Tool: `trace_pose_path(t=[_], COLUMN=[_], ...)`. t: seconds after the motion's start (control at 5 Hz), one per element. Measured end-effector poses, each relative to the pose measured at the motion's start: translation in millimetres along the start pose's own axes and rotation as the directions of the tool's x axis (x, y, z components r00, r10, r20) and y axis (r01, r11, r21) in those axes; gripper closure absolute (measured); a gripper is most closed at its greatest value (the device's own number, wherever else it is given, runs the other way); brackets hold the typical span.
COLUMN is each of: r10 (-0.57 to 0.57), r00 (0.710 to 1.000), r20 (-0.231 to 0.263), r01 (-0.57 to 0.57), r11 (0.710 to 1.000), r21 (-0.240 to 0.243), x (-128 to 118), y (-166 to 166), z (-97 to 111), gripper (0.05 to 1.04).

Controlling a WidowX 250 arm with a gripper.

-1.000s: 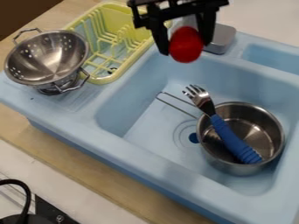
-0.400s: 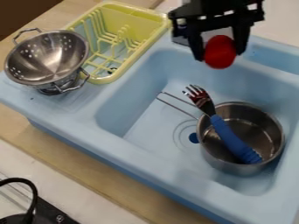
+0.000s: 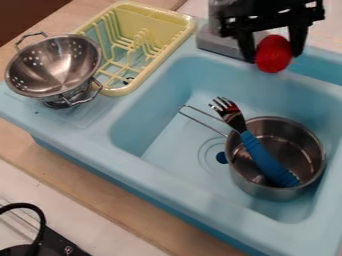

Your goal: Put the red ball in the back of the sink

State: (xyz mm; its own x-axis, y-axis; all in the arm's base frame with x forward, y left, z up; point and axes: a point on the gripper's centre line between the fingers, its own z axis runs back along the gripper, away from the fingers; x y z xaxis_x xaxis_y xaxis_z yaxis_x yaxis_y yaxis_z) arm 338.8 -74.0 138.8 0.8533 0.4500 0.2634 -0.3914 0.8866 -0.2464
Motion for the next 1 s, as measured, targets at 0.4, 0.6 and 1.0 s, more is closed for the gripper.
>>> trace_pose_path(t=[0.4,0.6,1.0], r10=[-0.012,-0.037,-0.037], r00=[0.999,0.997,0.997], r20=[0.033,0.061,0.066], r01=[0.012,0.038,0.041], r11=[1.0,0.999,0.997], r21=[-0.006,-0.011,-0.065], x=[5.3,6.1,5.7], y=[-9.6,-16.0,-22.5], z=[1.8,-2.6,-7.3], gripper=[0.347,0.347,0.347])
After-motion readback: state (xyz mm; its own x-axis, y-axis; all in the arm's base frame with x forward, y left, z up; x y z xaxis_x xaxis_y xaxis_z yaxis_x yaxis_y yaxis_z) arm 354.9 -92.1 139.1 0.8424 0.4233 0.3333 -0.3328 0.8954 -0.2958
